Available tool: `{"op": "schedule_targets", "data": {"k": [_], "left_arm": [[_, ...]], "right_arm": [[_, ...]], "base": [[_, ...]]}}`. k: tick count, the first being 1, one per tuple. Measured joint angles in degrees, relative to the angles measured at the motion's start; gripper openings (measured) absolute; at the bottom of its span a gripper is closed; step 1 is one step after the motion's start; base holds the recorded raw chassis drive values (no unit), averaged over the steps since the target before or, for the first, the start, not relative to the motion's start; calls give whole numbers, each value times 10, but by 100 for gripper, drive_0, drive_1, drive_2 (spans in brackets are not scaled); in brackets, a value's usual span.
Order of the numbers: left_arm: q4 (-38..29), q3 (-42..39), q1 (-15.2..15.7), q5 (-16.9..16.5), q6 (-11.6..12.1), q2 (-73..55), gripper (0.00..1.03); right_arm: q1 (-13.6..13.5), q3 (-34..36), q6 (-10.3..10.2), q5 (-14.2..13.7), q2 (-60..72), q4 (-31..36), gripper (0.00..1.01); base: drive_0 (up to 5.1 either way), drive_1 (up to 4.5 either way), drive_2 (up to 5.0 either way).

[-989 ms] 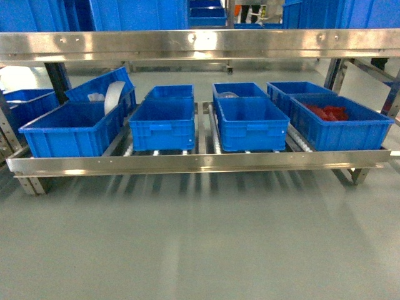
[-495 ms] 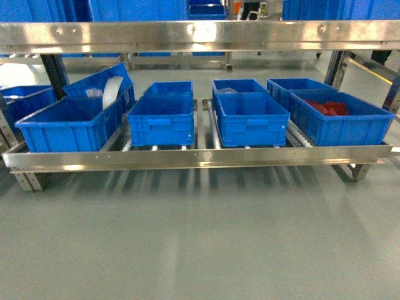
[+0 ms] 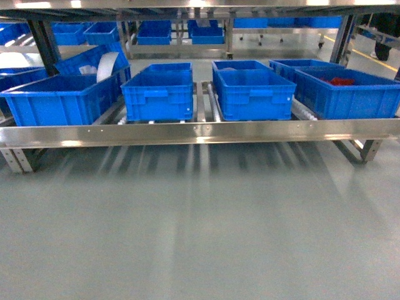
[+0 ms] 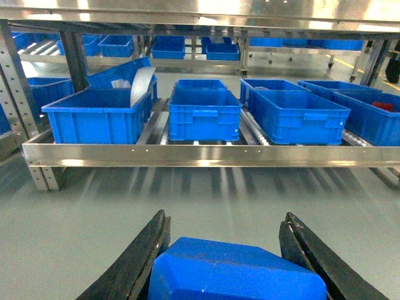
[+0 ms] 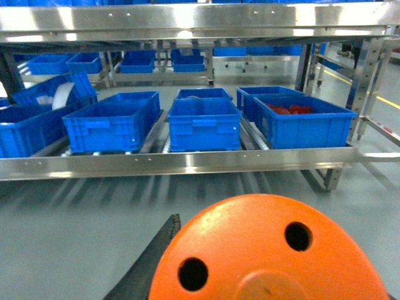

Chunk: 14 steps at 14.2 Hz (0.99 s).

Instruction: Sort blue parts and orange caps into right shelf containers

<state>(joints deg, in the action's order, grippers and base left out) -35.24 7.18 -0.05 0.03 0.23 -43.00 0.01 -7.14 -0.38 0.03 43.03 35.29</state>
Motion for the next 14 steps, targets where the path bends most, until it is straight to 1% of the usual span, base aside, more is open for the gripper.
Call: {"op": "schedule_targets", "data": {"k": [14], "left_arm": [[1,0,0,0,0,0,45]], "right_arm": [[0,0,1,0,0,0,43]], "base": [[0,0,0]]}}
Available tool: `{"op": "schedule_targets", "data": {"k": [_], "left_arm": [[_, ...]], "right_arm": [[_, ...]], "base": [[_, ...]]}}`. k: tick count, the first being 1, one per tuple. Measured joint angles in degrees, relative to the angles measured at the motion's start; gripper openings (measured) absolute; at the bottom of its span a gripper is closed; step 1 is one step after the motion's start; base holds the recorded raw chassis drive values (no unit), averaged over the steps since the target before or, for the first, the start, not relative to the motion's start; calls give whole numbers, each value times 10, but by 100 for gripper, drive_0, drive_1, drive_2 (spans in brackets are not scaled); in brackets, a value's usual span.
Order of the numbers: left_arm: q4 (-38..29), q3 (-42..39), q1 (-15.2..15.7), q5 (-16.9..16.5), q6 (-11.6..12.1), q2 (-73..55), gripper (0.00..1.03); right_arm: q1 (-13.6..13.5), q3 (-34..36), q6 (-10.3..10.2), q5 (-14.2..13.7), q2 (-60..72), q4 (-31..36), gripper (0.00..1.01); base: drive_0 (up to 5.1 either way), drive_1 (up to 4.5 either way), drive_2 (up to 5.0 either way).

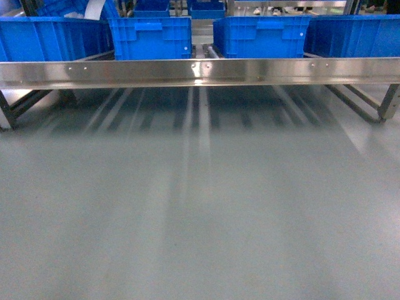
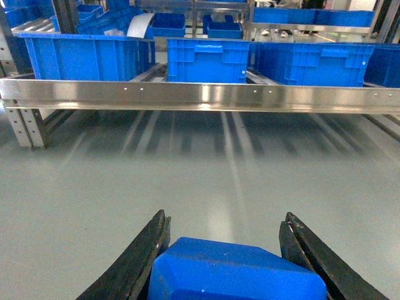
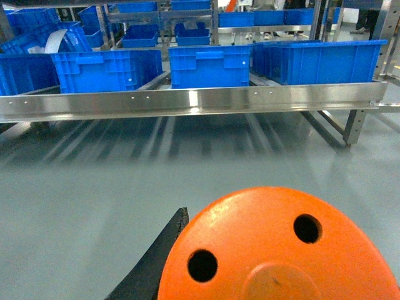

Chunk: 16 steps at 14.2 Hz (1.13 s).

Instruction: Sort blue parts and orange caps into right shelf containers

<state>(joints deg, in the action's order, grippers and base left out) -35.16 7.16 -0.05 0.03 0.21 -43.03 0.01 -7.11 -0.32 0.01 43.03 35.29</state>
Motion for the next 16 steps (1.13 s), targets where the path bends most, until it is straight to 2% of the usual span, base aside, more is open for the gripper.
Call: {"op": "schedule_targets", "data": {"k": [16], "left_arm": [[0,0,0,0,0,1,45]], "right_arm": [[0,0,0,0,0,-1,43]], "base": [[11,379,-415]]}}
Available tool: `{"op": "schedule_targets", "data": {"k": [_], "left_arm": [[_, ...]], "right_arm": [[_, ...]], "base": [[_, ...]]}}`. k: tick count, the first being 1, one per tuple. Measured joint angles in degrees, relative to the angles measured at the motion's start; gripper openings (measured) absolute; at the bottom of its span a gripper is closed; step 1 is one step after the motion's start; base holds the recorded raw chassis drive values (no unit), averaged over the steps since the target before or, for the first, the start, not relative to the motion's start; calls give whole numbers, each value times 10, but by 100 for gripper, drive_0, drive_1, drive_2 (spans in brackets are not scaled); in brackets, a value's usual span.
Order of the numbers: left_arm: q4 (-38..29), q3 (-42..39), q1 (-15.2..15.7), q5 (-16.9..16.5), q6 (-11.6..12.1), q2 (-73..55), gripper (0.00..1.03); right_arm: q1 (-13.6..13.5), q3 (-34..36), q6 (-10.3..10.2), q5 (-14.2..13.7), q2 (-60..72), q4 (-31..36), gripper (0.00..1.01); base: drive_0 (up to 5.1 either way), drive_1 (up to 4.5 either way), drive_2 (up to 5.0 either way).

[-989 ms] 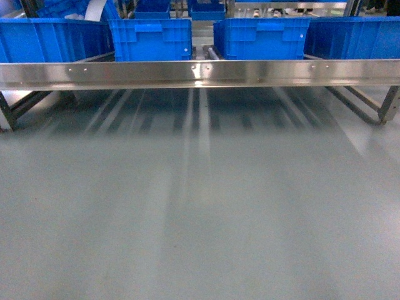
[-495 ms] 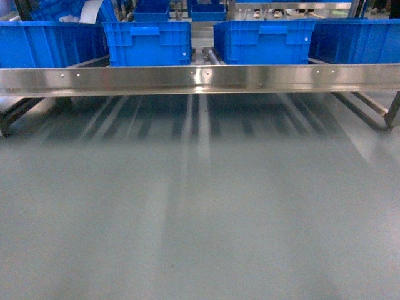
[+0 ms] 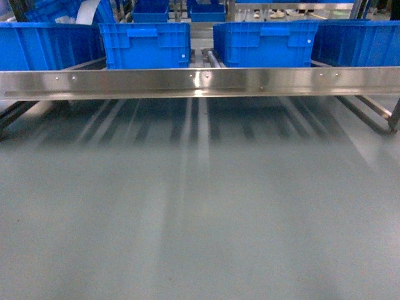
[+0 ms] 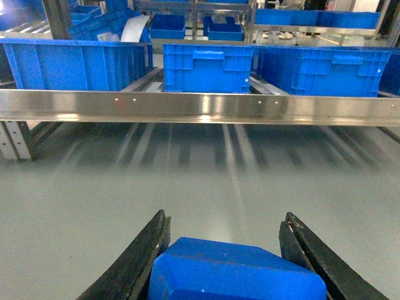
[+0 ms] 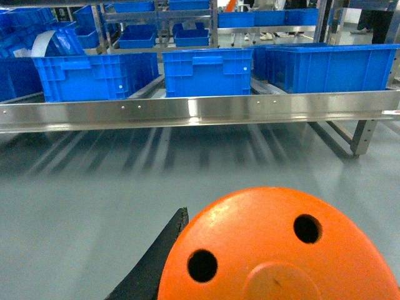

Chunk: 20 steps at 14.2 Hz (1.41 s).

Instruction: Sort blue parts and orange caps into right shelf containers

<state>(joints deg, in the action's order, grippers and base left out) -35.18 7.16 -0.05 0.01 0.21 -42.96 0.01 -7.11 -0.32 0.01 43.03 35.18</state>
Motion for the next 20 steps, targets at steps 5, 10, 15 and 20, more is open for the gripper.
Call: {"op": "schedule_targets", "data": {"k": [5,10,15,20], "left_arm": [[-1,0,0,0,0,1,45],[0,0,0,0,0,0,45],[-1,0,0,0,0,0,45],[0,0,0,0,0,0,45]], "right_arm": [[0,0,0,-1,0,1,43],[0,0,0,0,0,2,43],[0,0,0,0,0,2,43],[0,0,0,0,0,1,43]], "base": [[132,330,-438],[19,442,-404],[17,446,-412],[18,448,-413]]}}
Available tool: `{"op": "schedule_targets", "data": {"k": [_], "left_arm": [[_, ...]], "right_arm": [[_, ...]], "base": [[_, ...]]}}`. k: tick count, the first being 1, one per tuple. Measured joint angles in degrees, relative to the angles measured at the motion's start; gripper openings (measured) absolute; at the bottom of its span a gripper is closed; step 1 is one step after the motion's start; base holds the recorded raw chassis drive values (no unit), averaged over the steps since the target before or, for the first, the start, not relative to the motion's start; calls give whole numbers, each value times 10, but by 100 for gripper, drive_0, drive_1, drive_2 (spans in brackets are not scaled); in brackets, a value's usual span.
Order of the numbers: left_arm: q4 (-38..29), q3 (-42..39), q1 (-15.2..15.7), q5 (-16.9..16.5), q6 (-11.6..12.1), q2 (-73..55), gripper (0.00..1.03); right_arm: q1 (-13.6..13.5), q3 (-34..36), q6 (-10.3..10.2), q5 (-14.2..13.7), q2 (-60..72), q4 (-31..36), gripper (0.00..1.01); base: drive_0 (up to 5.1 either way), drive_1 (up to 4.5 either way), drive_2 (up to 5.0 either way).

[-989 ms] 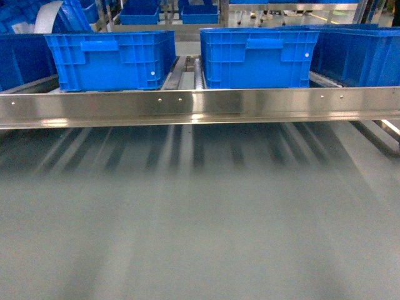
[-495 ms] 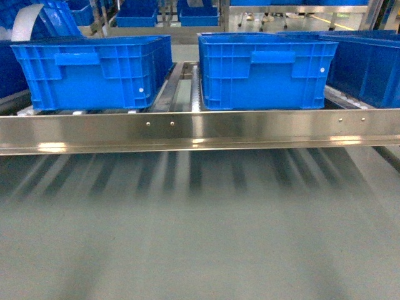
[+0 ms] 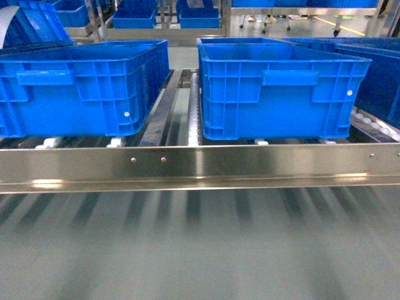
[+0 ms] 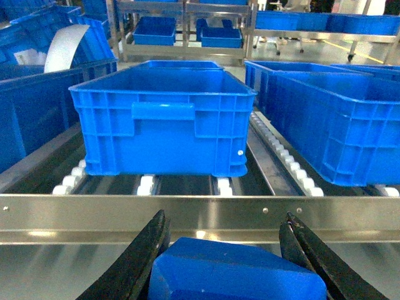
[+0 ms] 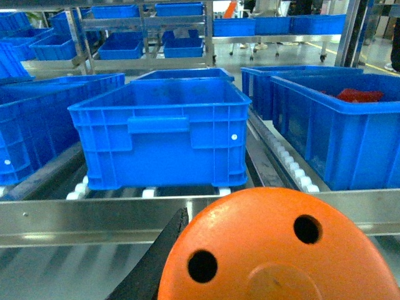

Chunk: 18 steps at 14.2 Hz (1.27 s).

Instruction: Sort blue parts and orange caps into right shelf containers

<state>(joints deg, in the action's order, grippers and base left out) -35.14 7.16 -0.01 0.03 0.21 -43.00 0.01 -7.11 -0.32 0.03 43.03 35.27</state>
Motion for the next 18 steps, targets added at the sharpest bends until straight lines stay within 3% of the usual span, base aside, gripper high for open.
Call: {"op": "schedule_targets", "data": {"k": [8,18], "left_arm": [[-1,0,0,0,0,0,45],[-1,0,0,0,0,0,45]], "right_arm": [[0,0,0,0,0,2,43],[0,0,0,0,0,1,43]], "base": [[5,431,-421],[0,0,0]]}}
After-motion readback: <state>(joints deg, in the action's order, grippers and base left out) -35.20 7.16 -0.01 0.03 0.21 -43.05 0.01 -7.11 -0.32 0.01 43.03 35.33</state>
